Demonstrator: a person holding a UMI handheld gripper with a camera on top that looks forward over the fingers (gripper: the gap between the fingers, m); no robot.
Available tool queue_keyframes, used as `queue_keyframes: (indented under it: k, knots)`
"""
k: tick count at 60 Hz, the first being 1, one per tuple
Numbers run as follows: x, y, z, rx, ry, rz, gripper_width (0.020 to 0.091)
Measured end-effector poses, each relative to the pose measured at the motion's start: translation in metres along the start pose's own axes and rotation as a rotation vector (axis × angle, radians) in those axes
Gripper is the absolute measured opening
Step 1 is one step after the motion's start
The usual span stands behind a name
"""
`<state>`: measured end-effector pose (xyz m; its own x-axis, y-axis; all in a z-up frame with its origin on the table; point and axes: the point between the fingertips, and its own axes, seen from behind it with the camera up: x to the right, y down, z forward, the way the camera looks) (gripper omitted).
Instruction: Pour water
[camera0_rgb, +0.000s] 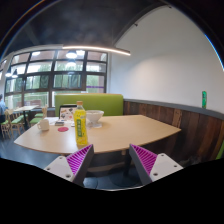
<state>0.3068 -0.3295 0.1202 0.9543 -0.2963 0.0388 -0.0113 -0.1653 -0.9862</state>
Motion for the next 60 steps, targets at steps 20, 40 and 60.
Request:
queue_keyframes:
  k: [20, 40, 60]
  knots:
    - [-0.043, -0.006, 0.047, 0.044, -0.063, -0.035, 0.0810]
    - [-0.141, -0.012, 0.181, 0.017, -0.115, -0.085, 0.0803]
    - [-0.161, -0.038, 0.285, 0.042, -0.016, -0.017, 0.0473]
